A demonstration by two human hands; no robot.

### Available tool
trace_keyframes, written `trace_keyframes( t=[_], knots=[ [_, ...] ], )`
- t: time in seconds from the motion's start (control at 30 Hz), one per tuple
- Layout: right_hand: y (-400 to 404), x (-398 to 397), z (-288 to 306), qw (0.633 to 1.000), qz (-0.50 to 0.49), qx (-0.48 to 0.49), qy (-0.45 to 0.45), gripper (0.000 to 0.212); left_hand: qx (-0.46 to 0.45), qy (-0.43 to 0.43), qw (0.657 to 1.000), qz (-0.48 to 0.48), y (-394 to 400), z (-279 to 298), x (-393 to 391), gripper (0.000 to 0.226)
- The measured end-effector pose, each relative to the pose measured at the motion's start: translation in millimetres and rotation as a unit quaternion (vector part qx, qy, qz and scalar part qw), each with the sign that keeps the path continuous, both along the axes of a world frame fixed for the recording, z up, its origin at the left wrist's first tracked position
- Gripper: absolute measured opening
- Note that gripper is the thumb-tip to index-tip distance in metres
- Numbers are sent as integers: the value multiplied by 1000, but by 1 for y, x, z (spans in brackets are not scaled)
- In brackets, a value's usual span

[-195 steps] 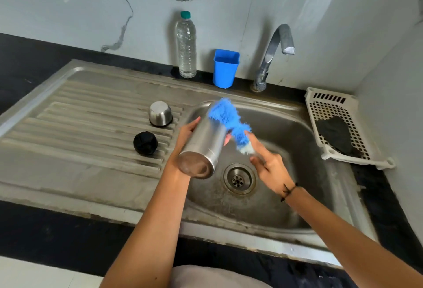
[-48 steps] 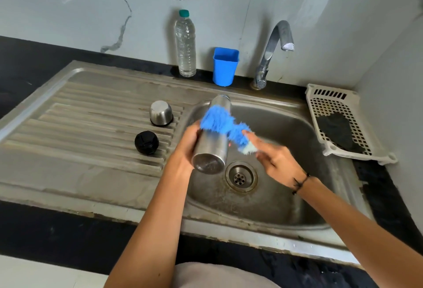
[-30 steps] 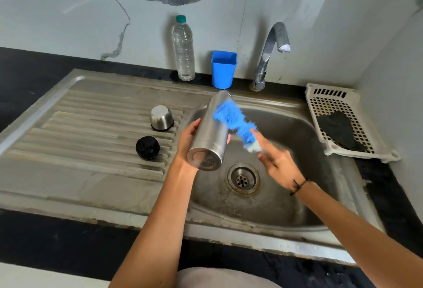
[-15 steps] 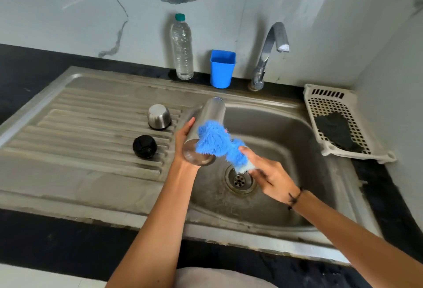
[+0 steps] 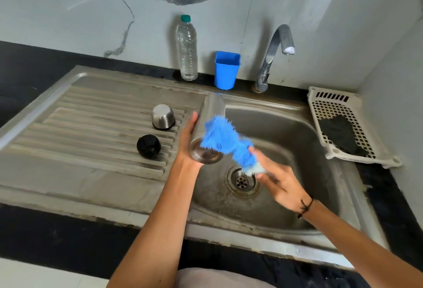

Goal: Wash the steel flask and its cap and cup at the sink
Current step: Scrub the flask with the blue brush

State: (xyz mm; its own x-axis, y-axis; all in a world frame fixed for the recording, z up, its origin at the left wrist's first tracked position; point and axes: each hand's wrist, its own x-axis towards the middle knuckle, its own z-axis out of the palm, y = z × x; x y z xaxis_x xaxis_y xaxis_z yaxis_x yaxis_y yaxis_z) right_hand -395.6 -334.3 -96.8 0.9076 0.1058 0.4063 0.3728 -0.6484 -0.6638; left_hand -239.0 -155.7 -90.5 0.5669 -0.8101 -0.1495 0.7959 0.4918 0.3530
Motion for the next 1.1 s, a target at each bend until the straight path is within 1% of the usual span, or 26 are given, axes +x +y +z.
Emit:
trace_keyframes(
  t=[0.07,0.1,0.17,0.23,0.3,0.4,0.47,0.5,0.57,0.63,0.7,0.77,0.83,0.87,0.93,0.97,1.03,1.07,1.1],
  knots=[
    [5,2,-6,1000,6,-17,3,53,31,-6,999,-2,-1,-1,0,64],
    [5,7,-9,1000,-9,-20,6,57,43,-9,999,16,-4,-2,-1,61],
    [3,20,-12,997,-76,-24,11,69,42,12,997,61,-9,1,-7,44],
    [-1,34,-7,990,-138,-28,27,75,37,36,997,64,-14,3,-10,53],
    [-5,44,2,986,-158,-25,39,72,21,49,997,52,-14,3,-8,58],
    [-10,38,9,992,-125,23,15,62,0,39,996,78,-9,1,-1,61],
    [-11,22,7,994,-97,51,-3,56,6,29,996,90,-6,2,0,53],
    [-10,12,5,996,-77,46,-13,54,17,41,994,102,-5,2,0,49],
    [-6,-2,-2,999,-33,3,-20,51,49,68,989,120,-3,-3,1,43],
    [0,-3,-13,999,-13,-31,-11,53,65,58,991,99,-2,-7,-1,56],
    [0,6,-20,998,-49,-36,10,59,69,37,992,97,-6,-9,-5,64],
    [-5,19,-20,992,-116,-31,32,72,46,51,993,97,-8,-9,-6,66],
    [-11,28,-14,987,-152,-22,43,72,33,63,994,84,-9,-6,-4,61],
    [-13,29,-10,987,-154,-9,40,70,41,54,994,83,-8,-7,0,57],
    [-13,23,-4,990,-129,37,30,65,53,28,995,78,-4,-3,2,58],
    [-12,17,-3,992,-110,55,26,61,54,38,995,75,-3,-2,2,57],
    [-4,1,-4,996,-66,64,19,54,54,80,989,114,-1,-2,2,45],
    [1,-5,-5,997,-44,57,12,52,53,92,986,127,0,-2,3,43],
    [5,-9,-7,998,-29,46,5,52,60,95,986,123,0,-2,4,48]
  ],
)
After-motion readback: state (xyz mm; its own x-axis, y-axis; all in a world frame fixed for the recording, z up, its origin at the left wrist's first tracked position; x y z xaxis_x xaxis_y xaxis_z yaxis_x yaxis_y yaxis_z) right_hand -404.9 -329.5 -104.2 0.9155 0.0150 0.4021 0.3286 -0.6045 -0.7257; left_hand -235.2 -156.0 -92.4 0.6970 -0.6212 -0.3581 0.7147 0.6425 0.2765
